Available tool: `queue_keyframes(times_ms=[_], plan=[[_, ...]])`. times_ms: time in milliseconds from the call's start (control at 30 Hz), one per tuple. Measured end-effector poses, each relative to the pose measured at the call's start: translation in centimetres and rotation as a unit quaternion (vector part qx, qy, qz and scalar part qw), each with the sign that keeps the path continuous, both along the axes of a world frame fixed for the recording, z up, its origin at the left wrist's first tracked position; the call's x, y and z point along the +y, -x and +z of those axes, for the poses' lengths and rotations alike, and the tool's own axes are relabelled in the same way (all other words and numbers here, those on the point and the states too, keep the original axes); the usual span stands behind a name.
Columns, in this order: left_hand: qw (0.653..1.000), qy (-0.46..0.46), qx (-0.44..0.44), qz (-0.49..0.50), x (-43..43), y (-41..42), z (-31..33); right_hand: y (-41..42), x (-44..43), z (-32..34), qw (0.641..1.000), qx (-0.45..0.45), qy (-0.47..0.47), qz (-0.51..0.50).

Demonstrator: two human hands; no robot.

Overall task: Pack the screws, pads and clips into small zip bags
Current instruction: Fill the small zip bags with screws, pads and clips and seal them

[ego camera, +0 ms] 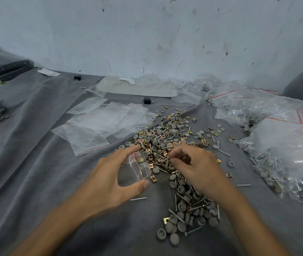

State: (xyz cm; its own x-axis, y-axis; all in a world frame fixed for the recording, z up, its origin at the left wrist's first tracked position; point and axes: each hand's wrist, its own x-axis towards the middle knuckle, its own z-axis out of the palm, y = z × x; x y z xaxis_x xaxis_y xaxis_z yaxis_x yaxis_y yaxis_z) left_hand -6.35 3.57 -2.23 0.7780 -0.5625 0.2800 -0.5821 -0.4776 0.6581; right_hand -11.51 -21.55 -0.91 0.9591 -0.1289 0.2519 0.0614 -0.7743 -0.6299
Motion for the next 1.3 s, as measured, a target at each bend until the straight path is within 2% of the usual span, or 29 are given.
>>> queue_keyframes(times_ms=[233, 533, 800, 967, 1300], plan=[[1.000, 0.018, 0.008, 0.011, 0.1, 0.0, 0.1, -1.2, 1.2, -1.4, 0.975, 0.070, 0.212, 0.008], [1.000, 0.011, 0.010, 0.007, 0.0, 0.1, 0.3, -2.5, 1.7, -1.8, 0.958, 0.069, 0.277, 0.029], [1.000, 0.005, 0.009, 0.005, 0.0, 0.0, 0.1, -2.6, 1.8, -2.0, 0.949, 0.092, 0.302, 0.000], [1.000, 0.003, 0.006, 0.000, 0.0, 0.0, 0.0, -2.7, 2.5, -2.6, 0.941, 0.055, 0.334, -0.016], [1.000, 0.006, 0.006, 0.003, 0.0, -0.3, -0.2, -3.1, 3.0, -2.3, 0.946, 0.091, 0.312, -0.023]])
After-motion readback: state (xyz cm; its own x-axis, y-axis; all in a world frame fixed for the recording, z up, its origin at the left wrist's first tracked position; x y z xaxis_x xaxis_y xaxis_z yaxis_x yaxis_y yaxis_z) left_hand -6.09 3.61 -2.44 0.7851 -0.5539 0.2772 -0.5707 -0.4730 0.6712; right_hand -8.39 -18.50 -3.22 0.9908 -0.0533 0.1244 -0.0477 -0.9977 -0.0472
